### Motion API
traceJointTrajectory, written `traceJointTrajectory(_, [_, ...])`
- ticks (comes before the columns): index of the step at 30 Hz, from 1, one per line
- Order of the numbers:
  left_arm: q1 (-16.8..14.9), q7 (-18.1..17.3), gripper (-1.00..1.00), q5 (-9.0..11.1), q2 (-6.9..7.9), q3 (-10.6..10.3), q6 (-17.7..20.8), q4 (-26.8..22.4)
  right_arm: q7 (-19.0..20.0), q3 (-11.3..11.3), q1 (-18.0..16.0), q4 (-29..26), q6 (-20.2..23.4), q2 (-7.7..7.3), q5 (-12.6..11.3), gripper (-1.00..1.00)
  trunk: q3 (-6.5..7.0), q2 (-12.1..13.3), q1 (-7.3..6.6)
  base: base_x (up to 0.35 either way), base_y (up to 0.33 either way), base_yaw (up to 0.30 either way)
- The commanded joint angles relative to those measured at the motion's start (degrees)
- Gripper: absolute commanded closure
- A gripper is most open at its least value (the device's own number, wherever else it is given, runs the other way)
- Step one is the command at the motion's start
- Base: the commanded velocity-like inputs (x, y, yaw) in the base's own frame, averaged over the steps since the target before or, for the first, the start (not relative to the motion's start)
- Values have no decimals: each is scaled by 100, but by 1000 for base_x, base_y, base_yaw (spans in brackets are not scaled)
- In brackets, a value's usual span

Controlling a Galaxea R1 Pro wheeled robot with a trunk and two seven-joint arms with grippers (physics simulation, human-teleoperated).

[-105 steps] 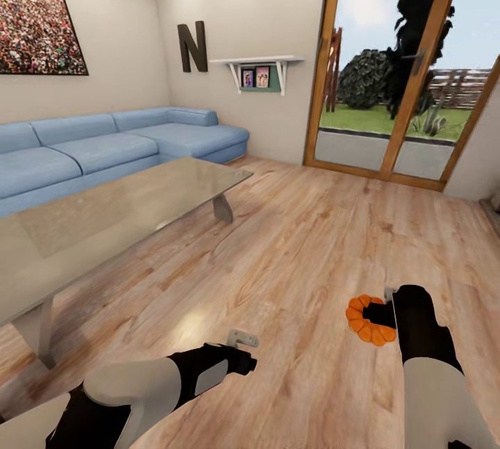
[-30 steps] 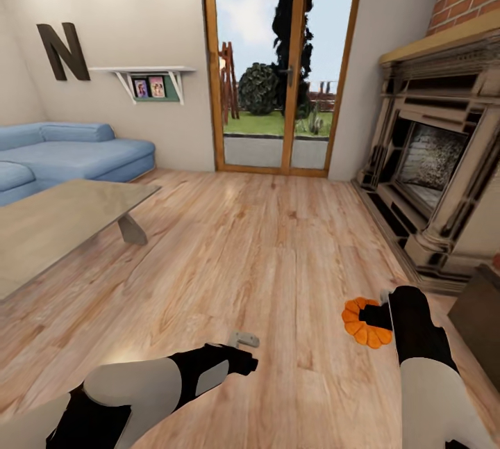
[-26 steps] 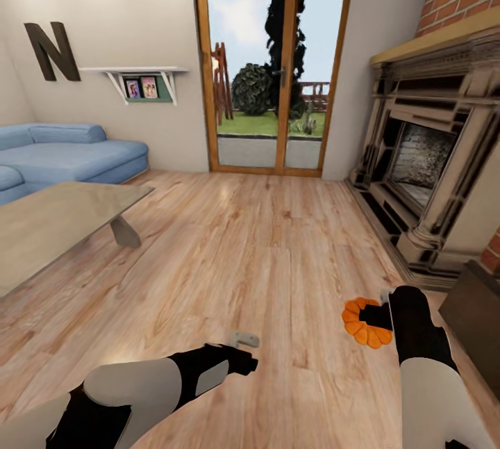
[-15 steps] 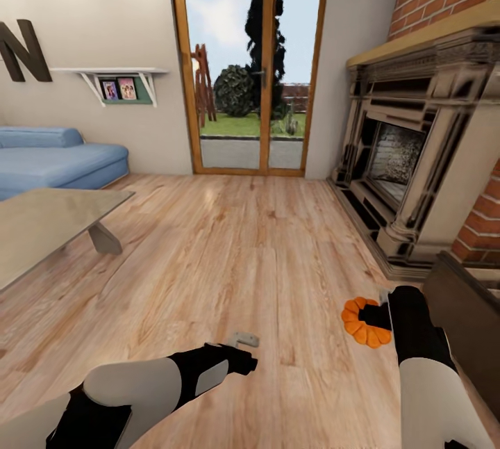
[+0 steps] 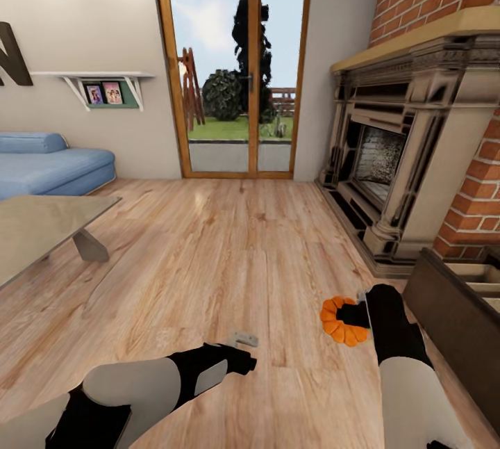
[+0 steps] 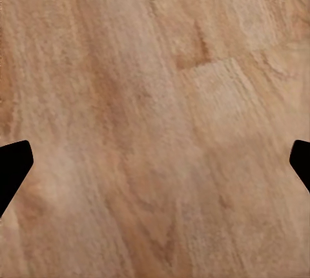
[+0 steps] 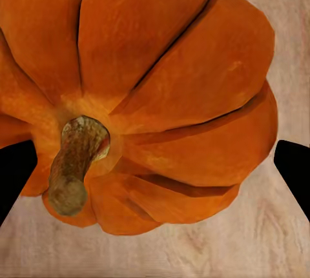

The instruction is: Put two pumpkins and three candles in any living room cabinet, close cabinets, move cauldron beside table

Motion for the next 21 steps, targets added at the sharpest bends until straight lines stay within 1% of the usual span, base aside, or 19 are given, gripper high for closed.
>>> traceJointTrajectory(1, [-7, 37, -100, 23, 5, -13, 8, -14, 45, 327, -7, -76, 42, 162, 338, 100, -6, -3, -1, 0, 0, -7])
traceJointTrajectory(2, [-7, 49, -100, 23, 8, -7, 8, -12, 45, 713, -7, -227, 84, 366, 519, 100, -6, -3, -1, 0, 0, -4])
traceJointTrajectory(3, [-8, 85, -100, 26, 15, 2, 9, -5, 46, 1020, -8, -426, 91, 518, 740, 100, -6, -3, -1, 0, 0, -3])
traceJointTrajectory(4, [-8, 113, -100, 27, 18, 5, 9, 2, 47, 1125, -8, -533, 91, 518, 852, 100, -6, -3, -1, 0, 0, -2])
traceJointTrajectory(5, [-8, 183, -100, 31, 21, 9, 9, 12, 50, 1272, -11, -746, 91, 518, 1052, 100, -6, -3, -1, 0, 0, -1])
traceJointTrajectory(6, [-8, 258, -100, 34, 23, 12, 9, 19, 53, 1369, -13, -947, 91, 518, 1200, 100, -6, -3, -1, 0, 0, 0])
traceJointTrajectory(9, [-6, 405, -100, 39, 26, 12, 9, 27, 64, 1498, -21, -1268, 91, 518, 1379, 100, -6, -3, -1, 0, 0, 0])
traceJointTrajectory(11, [-5, 458, -100, 40, 27, 10, 9, 29, 73, 1531, -24, -1373, 91, 518, 1431, 100, -6, -3, -1, 0, 0, 0])
traceJointTrajectory(16, [-7, 491, -100, 41, 32, 8, 9, 30, 92, 1562, -18, -1368, 91, 518, 1482, 100, -6, -3, -1, 0, 0, 0])
traceJointTrajectory(21, [-8, 494, -100, 41, 50, 8, 9, 32, 101, 1547, -10, -1260, 91, 518, 1483, 100, -6, -3, -1, 0, 0, 0])
